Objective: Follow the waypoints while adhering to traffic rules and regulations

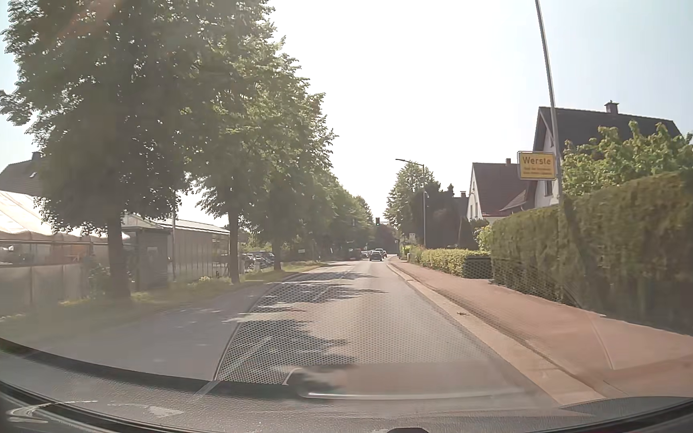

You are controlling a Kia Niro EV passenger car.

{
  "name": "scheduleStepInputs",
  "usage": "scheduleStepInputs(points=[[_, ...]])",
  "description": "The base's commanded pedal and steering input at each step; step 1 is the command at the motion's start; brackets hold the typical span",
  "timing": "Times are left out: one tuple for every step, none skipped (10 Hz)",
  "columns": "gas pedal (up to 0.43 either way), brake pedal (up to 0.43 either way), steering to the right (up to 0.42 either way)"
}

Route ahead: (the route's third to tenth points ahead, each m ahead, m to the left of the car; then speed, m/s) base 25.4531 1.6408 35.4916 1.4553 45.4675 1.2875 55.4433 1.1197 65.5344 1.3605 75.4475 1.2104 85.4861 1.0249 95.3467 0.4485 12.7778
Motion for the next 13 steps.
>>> scheduleStepInputs(points=[[0.177,0.0,0.001],[0.177,0.0,0.0],[0.189,0.0,0.0],[0.189,0.0,0.0],[0.189,0.0,0.0],[0.189,0.0,0.0],[0.189,0.0,-0.001],[0.189,0.0,-0.001],[0.189,0.0,-0.001],[0.189,0.0,-0.001],[0.189,0.0,-0.001],[0.189,0.0,-0.002],[0.189,0.0,-0.001]])
